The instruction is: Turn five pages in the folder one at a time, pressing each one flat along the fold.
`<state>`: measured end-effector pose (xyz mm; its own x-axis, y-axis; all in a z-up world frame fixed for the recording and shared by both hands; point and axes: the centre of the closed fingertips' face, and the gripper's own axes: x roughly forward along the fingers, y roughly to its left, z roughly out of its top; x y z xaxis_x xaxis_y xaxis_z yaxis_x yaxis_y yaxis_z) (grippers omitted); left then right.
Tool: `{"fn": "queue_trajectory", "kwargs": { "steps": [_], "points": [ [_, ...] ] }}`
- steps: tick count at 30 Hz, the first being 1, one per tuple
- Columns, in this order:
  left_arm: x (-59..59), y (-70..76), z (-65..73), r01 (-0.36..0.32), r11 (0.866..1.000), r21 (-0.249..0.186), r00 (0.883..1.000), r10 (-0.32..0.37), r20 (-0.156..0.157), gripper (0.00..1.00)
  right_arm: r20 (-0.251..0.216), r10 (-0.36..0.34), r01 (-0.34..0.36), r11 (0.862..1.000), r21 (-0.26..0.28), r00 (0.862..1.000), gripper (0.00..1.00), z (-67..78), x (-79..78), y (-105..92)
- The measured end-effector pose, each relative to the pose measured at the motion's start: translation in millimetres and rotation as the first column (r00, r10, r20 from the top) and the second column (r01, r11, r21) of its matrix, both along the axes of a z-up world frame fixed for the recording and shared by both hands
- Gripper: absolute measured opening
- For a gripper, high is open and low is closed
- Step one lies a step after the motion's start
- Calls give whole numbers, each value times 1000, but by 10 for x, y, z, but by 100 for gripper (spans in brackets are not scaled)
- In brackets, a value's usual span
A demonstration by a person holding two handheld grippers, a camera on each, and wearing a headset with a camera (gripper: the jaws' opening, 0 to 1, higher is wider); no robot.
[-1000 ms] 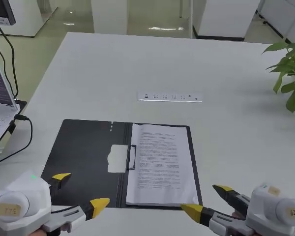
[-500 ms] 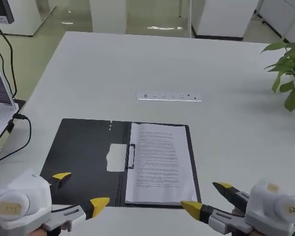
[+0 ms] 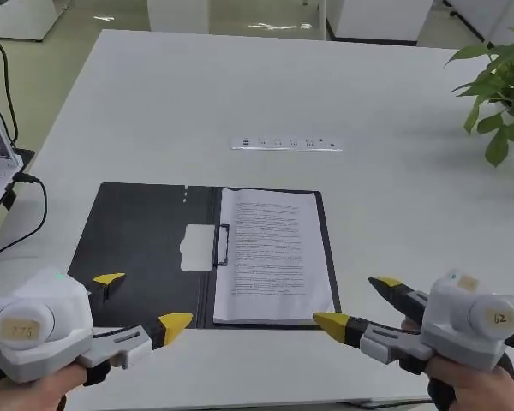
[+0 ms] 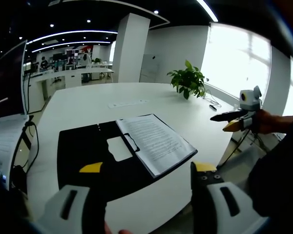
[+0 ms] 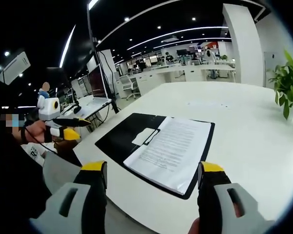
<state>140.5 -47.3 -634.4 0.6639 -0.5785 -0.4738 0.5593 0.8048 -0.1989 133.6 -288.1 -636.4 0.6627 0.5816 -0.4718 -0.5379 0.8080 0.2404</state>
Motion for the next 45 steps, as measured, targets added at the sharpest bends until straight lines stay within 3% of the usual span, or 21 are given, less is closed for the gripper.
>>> {"fn": "queue_trajectory", "kwargs": {
  "steps": [12, 25, 30, 45],
  "points": [
    [11, -37, -16, 18, 1000, 7, 1000, -18, -4, 70, -6, -19, 19, 1000, 8, 1000, 76, -17, -16, -37],
    [64, -207, -30, 57, 998, 5, 998, -57, -27, 68, -27, -35, 35, 999, 19, 999, 75, -43, -51, -59],
    [139, -305, 33, 66, 997, -50, 997, -68, -31, 68, -30, -49, 50, 998, 37, 998, 74, -32, -40, -72],
    [400, -515, 85, 136, 990, -31, 990, -137, -19, 68, -35, -69, 71, 996, 49, 997, 75, -34, -44, -122]
  ]
}}
